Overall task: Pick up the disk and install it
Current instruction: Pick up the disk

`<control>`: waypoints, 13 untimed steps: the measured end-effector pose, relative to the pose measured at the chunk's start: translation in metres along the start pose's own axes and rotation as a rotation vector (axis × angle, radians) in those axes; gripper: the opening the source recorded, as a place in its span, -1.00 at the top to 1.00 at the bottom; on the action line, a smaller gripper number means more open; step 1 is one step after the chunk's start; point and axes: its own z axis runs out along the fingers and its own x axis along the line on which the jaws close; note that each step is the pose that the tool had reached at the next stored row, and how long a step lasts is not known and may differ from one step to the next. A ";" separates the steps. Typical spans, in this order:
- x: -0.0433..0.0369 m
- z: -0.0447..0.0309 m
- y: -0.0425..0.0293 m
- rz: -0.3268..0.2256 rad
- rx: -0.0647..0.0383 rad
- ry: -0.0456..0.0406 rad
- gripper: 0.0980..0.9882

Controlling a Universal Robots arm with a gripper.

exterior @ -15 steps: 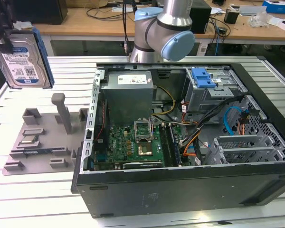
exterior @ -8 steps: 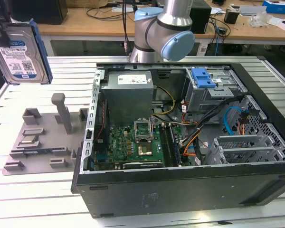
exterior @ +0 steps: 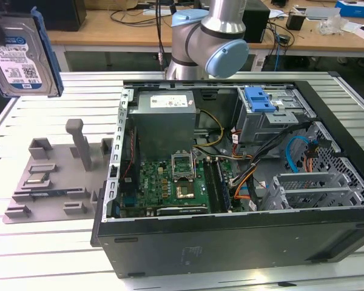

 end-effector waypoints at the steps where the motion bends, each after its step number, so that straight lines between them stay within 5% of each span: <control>1: 0.0000 -0.0024 0.0001 0.000 0.000 0.0000 0.40; 13: -0.0001 -0.0314 0.0012 0.000 0.000 0.0000 0.40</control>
